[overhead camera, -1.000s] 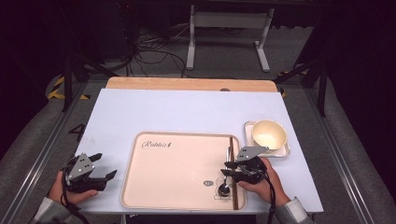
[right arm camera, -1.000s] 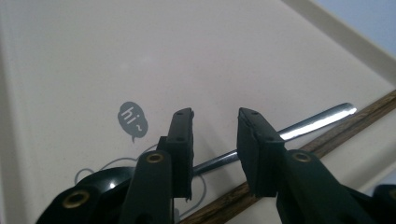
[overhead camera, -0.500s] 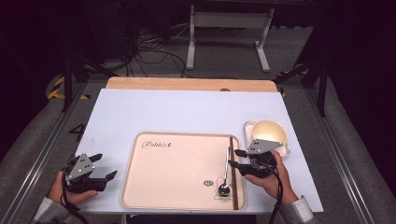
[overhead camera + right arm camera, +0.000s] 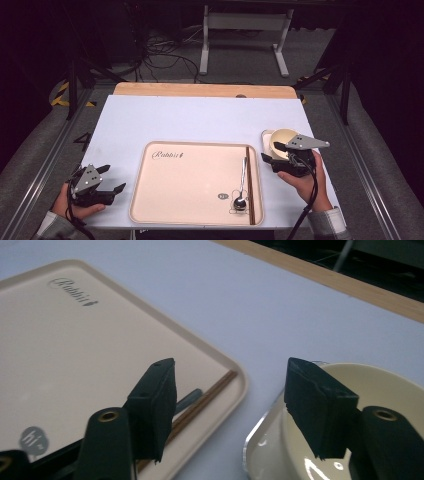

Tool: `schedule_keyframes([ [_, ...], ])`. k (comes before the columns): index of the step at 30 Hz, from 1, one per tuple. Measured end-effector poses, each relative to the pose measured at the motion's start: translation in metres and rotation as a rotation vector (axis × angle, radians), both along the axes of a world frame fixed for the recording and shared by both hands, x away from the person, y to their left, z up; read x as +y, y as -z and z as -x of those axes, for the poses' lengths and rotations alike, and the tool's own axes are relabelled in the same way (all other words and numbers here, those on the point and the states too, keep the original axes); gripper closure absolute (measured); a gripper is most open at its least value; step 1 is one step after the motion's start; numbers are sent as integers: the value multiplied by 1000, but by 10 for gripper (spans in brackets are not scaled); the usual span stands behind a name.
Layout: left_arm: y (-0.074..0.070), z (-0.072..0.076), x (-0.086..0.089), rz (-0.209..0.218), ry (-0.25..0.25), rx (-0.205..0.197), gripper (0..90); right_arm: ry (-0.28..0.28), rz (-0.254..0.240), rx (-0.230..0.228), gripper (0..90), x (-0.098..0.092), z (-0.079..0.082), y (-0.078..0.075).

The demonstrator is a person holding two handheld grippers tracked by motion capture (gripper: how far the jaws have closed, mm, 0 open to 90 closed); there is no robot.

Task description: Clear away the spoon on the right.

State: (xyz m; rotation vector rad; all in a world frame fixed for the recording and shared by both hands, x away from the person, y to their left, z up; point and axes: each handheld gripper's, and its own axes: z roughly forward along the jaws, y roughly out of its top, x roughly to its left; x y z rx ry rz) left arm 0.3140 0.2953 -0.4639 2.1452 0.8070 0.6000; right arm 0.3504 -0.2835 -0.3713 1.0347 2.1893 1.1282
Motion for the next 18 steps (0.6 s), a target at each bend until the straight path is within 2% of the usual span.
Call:
schedule_keyframes([
  [9, 0, 0, 0, 2, 0, 2, 192, 121, -6, 6, 300, -29, -11, -7],
  [10, 1, 0, -1, 2, 2, 2, 192, 150, -29, 19, 282, -39, -15, -6],
  [11, 1, 0, -1, 0, 1, 2, 192, 150, -29, 19, 282, -39, -15, -6],
  [12, 1, 0, -1, -1, 1, 3, 192, 174, -33, 30, 275, -46, -19, -5],
  [15, 1, 0, -1, -5, 1, 2, 193, 190, -44, 38, 275, -54, -23, -3],
  [18, 1, -1, -1, -6, 2, 5, 193, 262, -84, 59, 277, -69, -33, 1],
])
